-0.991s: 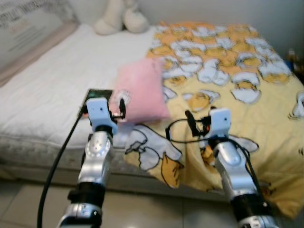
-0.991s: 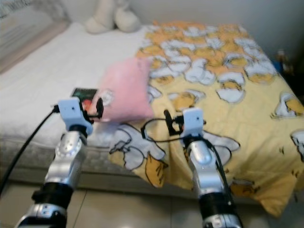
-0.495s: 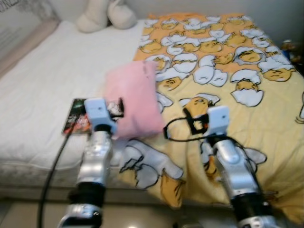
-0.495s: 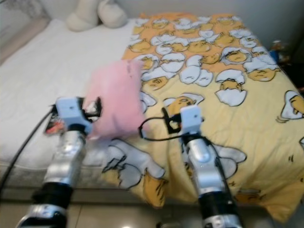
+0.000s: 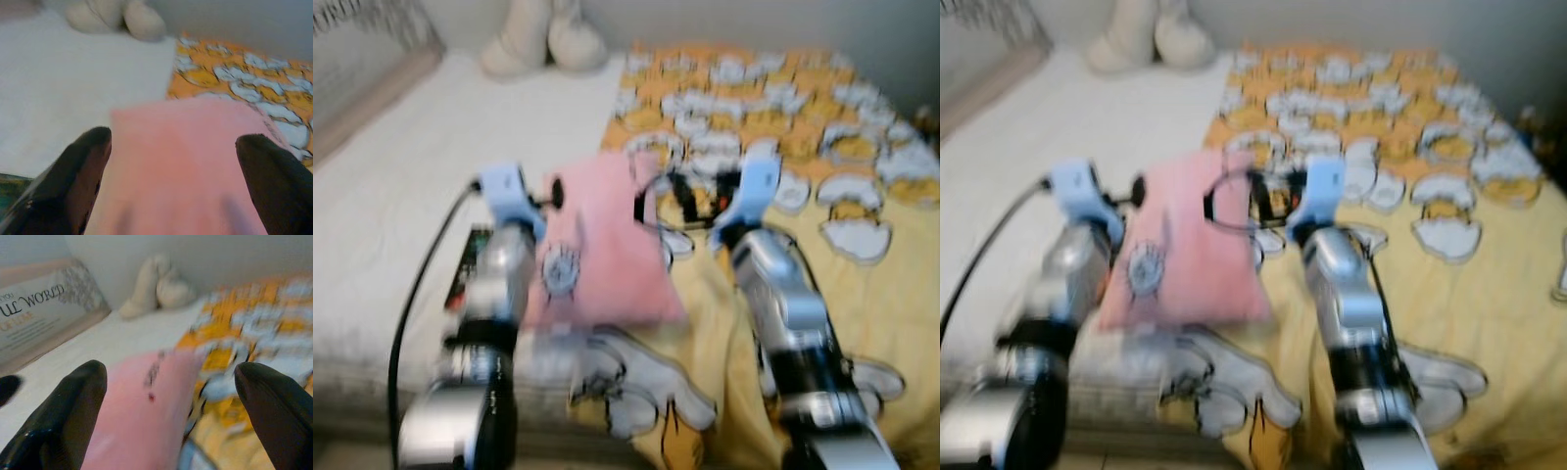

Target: Clean up the room

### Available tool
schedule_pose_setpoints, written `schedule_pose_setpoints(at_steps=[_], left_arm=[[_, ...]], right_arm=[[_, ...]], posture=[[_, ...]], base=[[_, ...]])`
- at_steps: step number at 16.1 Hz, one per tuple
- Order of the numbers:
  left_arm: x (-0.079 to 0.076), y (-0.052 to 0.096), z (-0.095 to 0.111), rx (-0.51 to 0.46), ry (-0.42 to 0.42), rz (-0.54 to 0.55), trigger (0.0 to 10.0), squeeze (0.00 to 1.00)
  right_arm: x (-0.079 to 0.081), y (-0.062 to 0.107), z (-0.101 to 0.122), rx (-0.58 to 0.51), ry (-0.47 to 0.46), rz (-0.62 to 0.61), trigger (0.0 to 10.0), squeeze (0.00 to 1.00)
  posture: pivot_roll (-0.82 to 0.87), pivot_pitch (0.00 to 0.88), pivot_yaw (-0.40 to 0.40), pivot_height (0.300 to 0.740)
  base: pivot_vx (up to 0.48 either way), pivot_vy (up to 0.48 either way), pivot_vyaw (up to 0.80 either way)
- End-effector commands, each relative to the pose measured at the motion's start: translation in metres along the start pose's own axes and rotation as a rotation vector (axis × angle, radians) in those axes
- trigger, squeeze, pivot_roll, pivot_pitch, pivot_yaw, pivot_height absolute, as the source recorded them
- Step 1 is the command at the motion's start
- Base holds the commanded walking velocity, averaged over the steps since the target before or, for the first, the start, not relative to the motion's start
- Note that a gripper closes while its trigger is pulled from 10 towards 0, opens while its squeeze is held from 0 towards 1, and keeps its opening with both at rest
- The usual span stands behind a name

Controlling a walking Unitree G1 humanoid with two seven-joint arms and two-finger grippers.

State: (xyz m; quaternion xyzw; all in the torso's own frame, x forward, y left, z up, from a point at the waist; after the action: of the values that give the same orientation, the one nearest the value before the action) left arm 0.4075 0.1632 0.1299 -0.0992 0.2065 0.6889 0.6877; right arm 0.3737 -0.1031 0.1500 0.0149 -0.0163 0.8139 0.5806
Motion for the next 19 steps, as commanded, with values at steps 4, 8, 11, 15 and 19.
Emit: schedule_pose_setpoints(at_steps=[4,8,11,15,19], left_arm=[[0.03,-0.008,-0.001,0.151,0.12,0.071,10.0,0.0],[0.04,-0.009,0.02,0.131,0.169,0.069,10.0,0.0],[0.033,-0.007,0.005,0.198,0.21,0.011,10.0,0.0],[0.043,0.003,-0.039,0.283,0.192,0.066,10.0,0.0],[0.029,0.007,-0.066,0.347,0.245,0.079,10.0,0.0]], right_arm=[[-0.01,-0.008,-0.026,0.128,-0.243,-0.049,10.0,0.0],[-0.018,0.0,-0.022,0.158,-0.269,-0.089,10.0,0.0],[-0.018,0.012,-0.024,0.209,-0.265,-0.126,10.0,0.0],[-0.005,0.004,-0.049,0.277,-0.308,-0.111,10.0,0.0],[0.013,-0.008,-0.075,0.39,-0.402,-0.08,10.0,0.0]], posture=[[-0.2,0.0,0.065,0.74],[-0.21,0.0,0.065,0.74],[-0.19,0.033,0.06,0.74],[-0.19,0.061,0.078,0.74],[-0.21,0.076,0.087,0.74]], base=[[0.0,0.0,0.0],[0.0,0.0,0.0],[0.0,0.0,0.0],[0.0,0.0,0.0],[0.0,0.0,0.0]])
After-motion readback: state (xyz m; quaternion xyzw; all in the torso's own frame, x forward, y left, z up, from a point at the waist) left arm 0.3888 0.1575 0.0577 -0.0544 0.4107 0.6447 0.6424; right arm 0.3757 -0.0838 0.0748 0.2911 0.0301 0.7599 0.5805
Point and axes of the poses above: a point about 5 cm out from each wrist's last joint towards the gripper, its own y axis pointing back from the gripper into the wrist, its own z axis along the axis of the wrist's last joint, x = y × z, the point moved 3 cm from there along -y, pointing out of the wrist towards the gripper, and after that the axes turned 13 degrees about y, right-handed, at the moved point
